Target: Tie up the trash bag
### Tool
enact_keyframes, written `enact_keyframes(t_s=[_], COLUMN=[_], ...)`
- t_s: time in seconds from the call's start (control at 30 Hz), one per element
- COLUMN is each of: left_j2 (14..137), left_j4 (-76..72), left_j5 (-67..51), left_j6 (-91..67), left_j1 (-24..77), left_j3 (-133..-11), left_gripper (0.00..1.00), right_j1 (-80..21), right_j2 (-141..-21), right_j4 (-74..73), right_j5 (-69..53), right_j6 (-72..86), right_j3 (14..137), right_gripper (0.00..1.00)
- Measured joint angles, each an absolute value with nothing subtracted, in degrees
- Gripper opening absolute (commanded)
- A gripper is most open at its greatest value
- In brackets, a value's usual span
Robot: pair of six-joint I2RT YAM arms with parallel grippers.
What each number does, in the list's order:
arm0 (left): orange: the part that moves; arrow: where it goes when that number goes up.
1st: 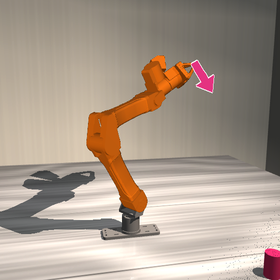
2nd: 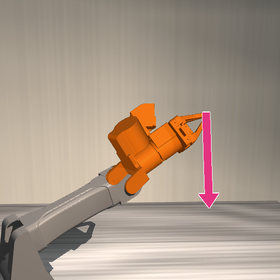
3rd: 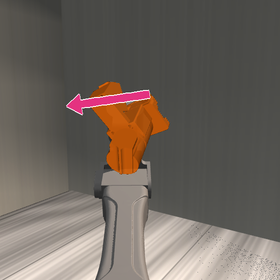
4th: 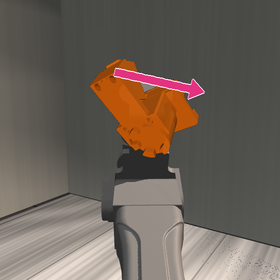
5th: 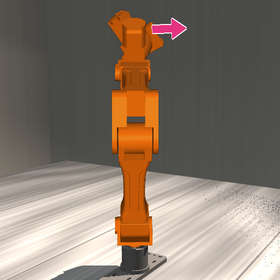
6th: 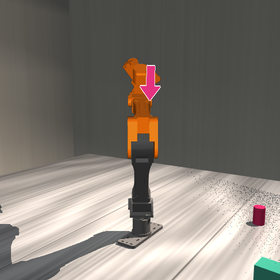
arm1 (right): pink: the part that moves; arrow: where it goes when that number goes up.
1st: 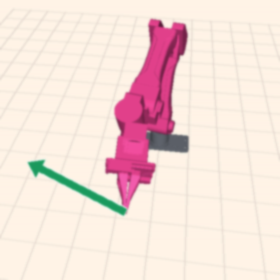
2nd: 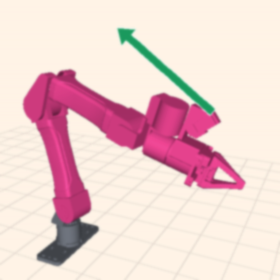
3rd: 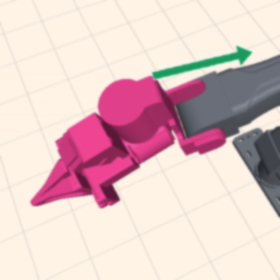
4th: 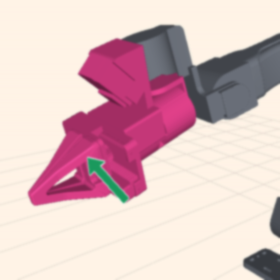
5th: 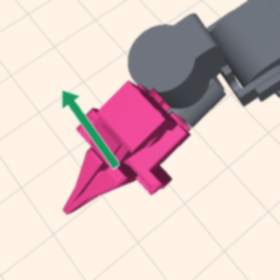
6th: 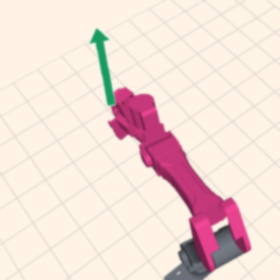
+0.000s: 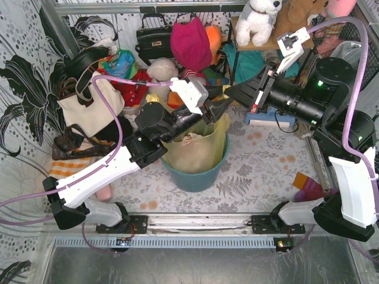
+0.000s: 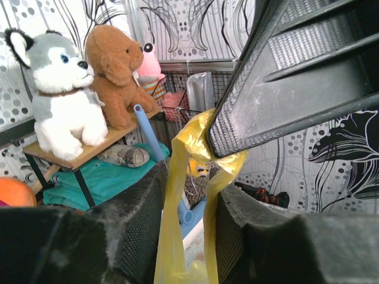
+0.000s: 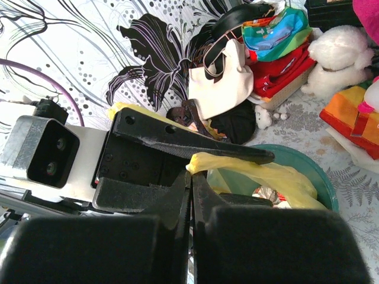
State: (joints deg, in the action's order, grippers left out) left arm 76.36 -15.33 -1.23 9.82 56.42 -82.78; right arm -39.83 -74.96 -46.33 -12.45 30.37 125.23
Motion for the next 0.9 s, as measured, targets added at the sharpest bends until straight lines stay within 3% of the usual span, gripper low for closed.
enact_keyframes(t_s=[0.2,0.23,0.33,0.4,0.9], left_j2=[76.44,76.44,76.44,76.44,76.44], left_j4=[-15.97,-15.94,-15.9,-15.9,-15.9], left_j5=[-5.5,-6.17,-7.18,-7.55,-9.15], left_j6=[9.17,9.06,8.84,8.73,7.35], left_j1=[55.64,55.51,55.22,55.05,54.59], left_j3=[-82.78,-82.78,-82.78,-82.78,-82.78], left_gripper=[0.06,0.05,0.03,0.02,0.01], right_j1=[-39.83,-39.83,-39.83,-39.83,-39.83], right_j2=[-74.59,-74.48,-74.19,-74.0,-73.8], right_j4=[-46.33,-46.33,-46.33,-46.33,-46.3], right_j5=[-11.94,-11.6,-10.66,-10.15,-8.51], right_j6=[30.2,30.09,29.52,29.19,29.08], right_j3=[124.64,124.44,124.31,124.31,124.33], right_gripper=[0.01,0.12,0.25,0.28,0.2])
